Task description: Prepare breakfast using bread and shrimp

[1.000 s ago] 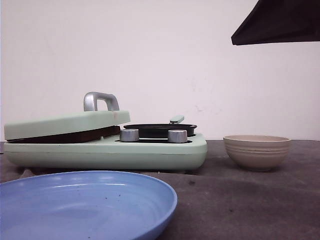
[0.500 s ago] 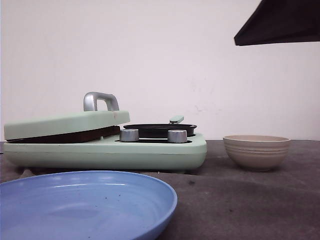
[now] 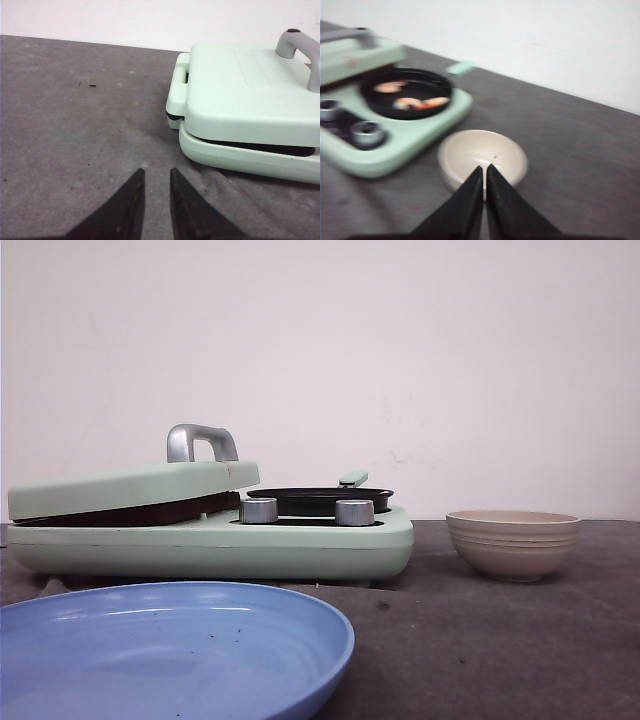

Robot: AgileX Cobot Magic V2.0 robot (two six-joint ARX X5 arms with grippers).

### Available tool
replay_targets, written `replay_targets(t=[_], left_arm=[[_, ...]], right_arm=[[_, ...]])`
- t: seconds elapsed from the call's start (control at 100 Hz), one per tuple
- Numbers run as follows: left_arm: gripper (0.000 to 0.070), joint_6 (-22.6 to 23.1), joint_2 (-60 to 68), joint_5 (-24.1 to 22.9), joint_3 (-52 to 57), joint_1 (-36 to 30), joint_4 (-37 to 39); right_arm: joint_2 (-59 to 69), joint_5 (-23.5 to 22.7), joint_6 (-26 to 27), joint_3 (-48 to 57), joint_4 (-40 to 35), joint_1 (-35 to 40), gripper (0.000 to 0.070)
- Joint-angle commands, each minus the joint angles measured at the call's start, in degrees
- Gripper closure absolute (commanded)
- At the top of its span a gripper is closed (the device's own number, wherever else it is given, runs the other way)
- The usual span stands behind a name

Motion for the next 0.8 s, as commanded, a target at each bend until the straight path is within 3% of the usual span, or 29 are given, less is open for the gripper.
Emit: replay_targets(t=[0.0, 0.12, 0.2, 0.27, 0.44, 0.51, 0.62, 0.79], left_arm=[[0.0660, 0.59, -0.02, 0.33, -1.01, 0.04, -0.20], [0.0660, 0.59, -0.02, 0.35, -1.01, 0.04, -0.20], [0.0660, 0.59, -0.02, 0.33, -1.01, 0.04, -0.20], [0.0660, 0.59, -0.11, 0.33, -1.01, 0.07, -0.20], [0.0660, 0.59, -0.07, 0.33, -0.96, 0.07, -0.24], [0.0660, 0.59, -0.07, 0.33, -0.96, 0.04, -0.24], [0.0660, 0.59, -0.07, 0.33, -0.96, 0.07, -0.24], [0.0660, 0.59, -0.07, 0.33, -0.96, 0.07, -0.24]], right_arm=[[-3.80, -0.94, 0.85, -1.81, -1.16, -2.38, 0.0700], [-11.04, -3.02, 5.25, -7.50, -2.89, -5.73, 0.0700], [-10.80, -3.17, 6.49, -11.63, 0.00, -6.27, 0.0700], [-10.82, -3.85, 7.19, -11.63, -2.49, -6.23, 0.0700], [-10.80, 0.39, 6.78, -11.63, -2.93, -6.47, 0.0700], [-10.80, 0.42, 6.10, -11.63, -2.91, -6.80, 0.0700], [-10.80, -0.07, 0.87, -11.63, -2.86, -7.61, 0.0700], [-10.80, -2.14, 0.59, -11.63, -2.12, -8.50, 0.0700]])
